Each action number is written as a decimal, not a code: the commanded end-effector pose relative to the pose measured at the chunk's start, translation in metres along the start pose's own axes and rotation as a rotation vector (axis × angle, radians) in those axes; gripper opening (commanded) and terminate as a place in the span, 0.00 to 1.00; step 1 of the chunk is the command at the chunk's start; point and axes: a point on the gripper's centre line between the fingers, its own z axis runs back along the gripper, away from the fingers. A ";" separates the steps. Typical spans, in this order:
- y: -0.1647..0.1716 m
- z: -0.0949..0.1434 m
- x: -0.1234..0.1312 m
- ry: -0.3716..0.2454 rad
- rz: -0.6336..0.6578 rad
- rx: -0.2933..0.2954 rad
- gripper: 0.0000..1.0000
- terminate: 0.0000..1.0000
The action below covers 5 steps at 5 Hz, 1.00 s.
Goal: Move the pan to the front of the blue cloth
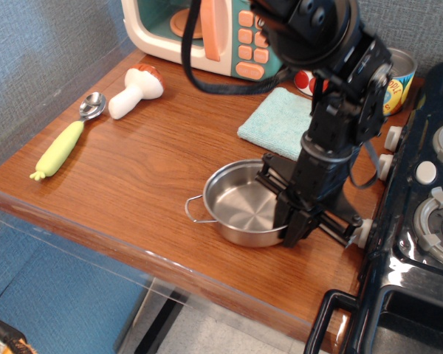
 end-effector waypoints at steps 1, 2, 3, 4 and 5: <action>0.005 0.020 -0.013 -0.064 0.031 0.014 1.00 0.00; 0.001 0.051 -0.023 -0.177 0.038 0.028 1.00 0.00; 0.001 0.071 -0.036 -0.249 0.090 0.009 1.00 0.00; 0.001 0.073 -0.039 -0.251 0.192 0.039 1.00 0.00; 0.001 0.073 -0.039 -0.251 0.192 0.039 1.00 0.00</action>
